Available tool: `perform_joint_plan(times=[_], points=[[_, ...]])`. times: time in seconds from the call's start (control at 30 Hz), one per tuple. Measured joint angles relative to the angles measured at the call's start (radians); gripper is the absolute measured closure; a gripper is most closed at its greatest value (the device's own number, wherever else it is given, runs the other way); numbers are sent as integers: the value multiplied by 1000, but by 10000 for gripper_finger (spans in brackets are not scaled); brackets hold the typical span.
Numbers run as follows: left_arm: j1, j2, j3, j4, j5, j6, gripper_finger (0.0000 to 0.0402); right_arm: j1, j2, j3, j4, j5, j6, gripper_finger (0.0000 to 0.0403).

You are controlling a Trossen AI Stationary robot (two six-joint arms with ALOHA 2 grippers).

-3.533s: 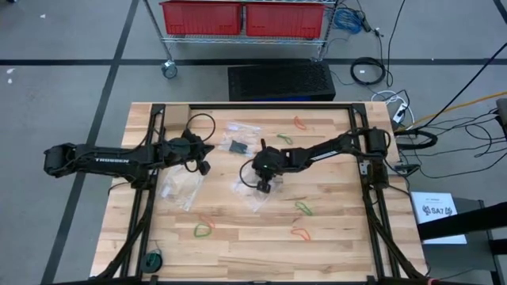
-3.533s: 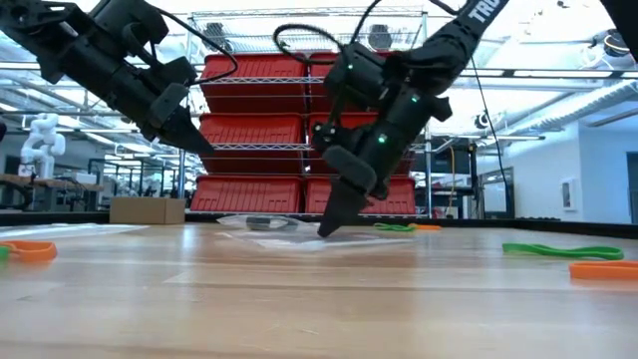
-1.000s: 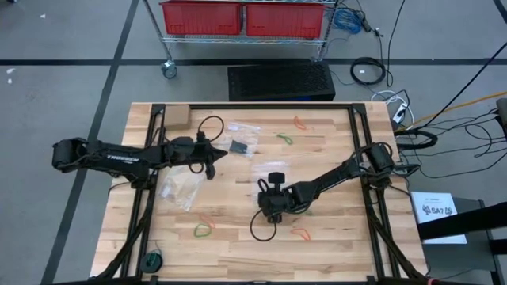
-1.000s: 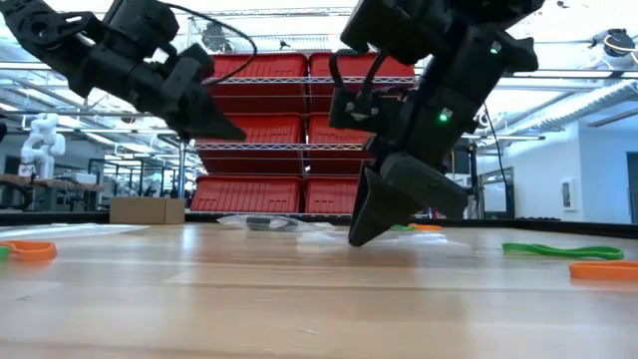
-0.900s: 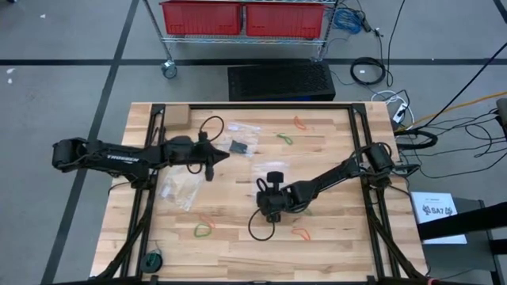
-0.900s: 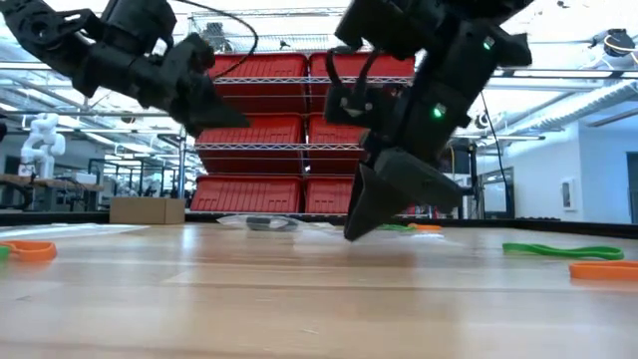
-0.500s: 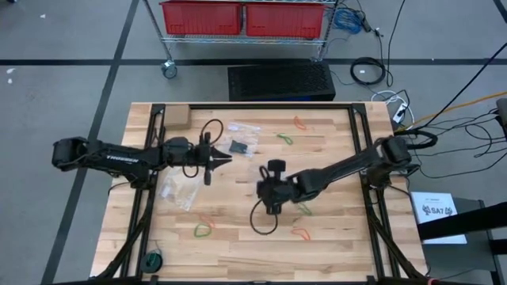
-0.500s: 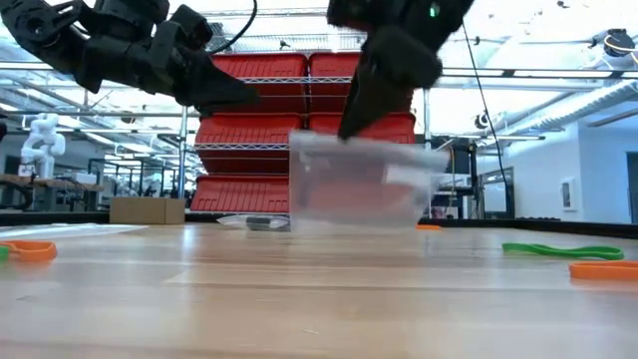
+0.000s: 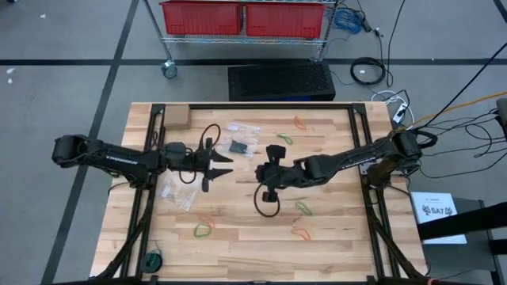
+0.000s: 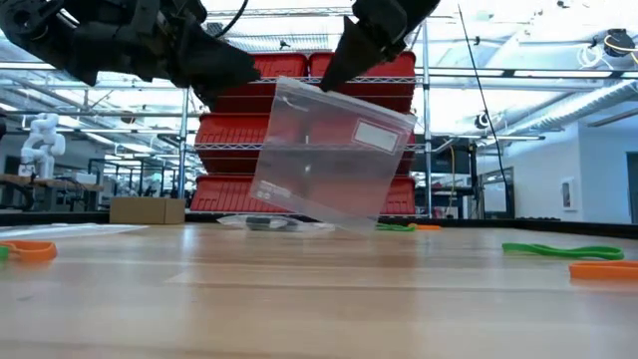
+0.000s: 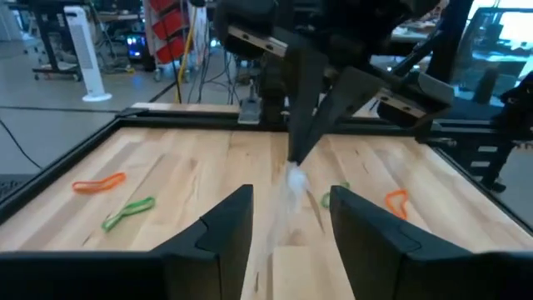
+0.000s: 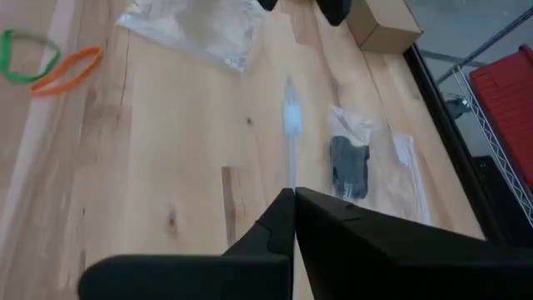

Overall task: Sort rubber bands
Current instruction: Open the right transparent zip bag

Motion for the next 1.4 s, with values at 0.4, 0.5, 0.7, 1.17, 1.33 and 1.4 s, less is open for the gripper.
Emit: perform_joint_plan(times=[0.4, 0.5, 0.7, 1.17, 1.33, 1.4], points=[[-43, 170, 107, -5, -49, 53, 236, 0, 0, 0, 55, -25, -23, 403], [-43, 178, 109, -6, -50, 52, 239, 0, 0, 0, 54, -25, -23, 403], [-43, 177, 109, -8, -52, 50, 298, 2, 0, 0, 53, -23, -26, 403], [-43, 177, 109, -64, -34, 59, 398, 2, 0, 0, 25, -22, -20, 402], [-43, 177, 109, -62, -33, 59, 399, 2, 0, 0, 96, -27, 65, 397], [-43, 177, 109, -59, -33, 60, 399, 1, 0, 0, 139, -39, 80, 385]])
